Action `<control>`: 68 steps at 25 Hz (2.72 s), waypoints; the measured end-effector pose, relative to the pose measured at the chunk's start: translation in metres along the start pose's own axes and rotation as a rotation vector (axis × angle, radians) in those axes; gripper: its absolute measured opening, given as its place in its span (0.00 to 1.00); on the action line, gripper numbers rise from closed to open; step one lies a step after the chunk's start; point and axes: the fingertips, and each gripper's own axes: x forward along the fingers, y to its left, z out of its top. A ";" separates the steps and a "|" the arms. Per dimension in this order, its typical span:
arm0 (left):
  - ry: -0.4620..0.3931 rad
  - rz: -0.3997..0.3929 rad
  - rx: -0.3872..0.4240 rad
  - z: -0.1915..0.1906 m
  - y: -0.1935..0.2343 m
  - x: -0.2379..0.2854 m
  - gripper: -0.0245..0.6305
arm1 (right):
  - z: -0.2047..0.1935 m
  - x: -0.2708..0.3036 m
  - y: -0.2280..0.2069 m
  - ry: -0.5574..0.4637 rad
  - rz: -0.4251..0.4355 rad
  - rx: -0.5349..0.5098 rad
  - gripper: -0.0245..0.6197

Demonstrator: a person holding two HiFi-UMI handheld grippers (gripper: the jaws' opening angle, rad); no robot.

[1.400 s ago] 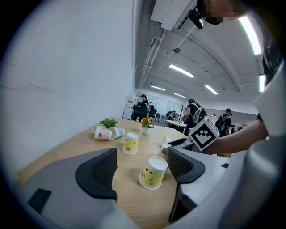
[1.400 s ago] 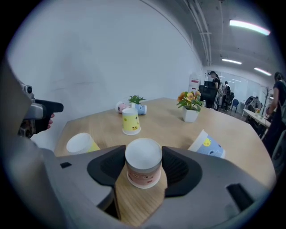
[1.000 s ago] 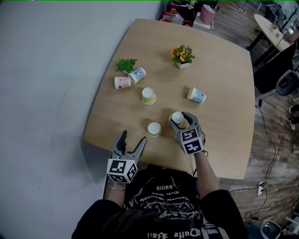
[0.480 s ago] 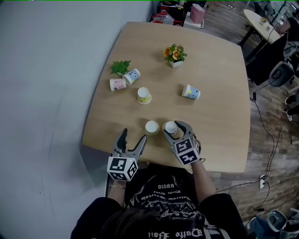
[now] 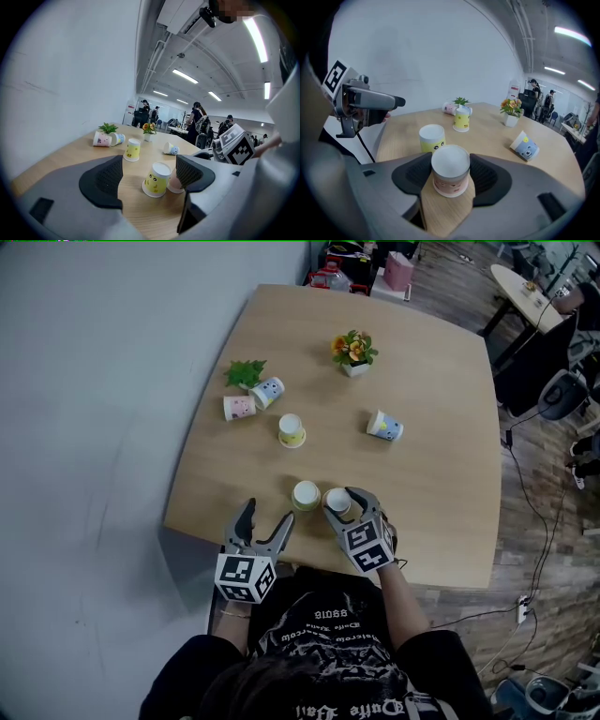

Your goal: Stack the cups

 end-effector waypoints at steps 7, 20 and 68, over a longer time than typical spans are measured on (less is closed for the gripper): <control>0.000 0.017 -0.011 -0.001 0.006 -0.001 0.59 | 0.002 0.004 0.001 -0.022 0.012 0.013 0.50; -0.016 0.031 -0.039 0.005 0.016 0.010 0.59 | 0.090 -0.029 -0.020 -0.189 0.069 -0.021 0.58; 0.031 0.172 -0.049 0.015 0.053 0.009 0.59 | 0.151 0.124 -0.060 -0.051 0.191 -0.219 0.44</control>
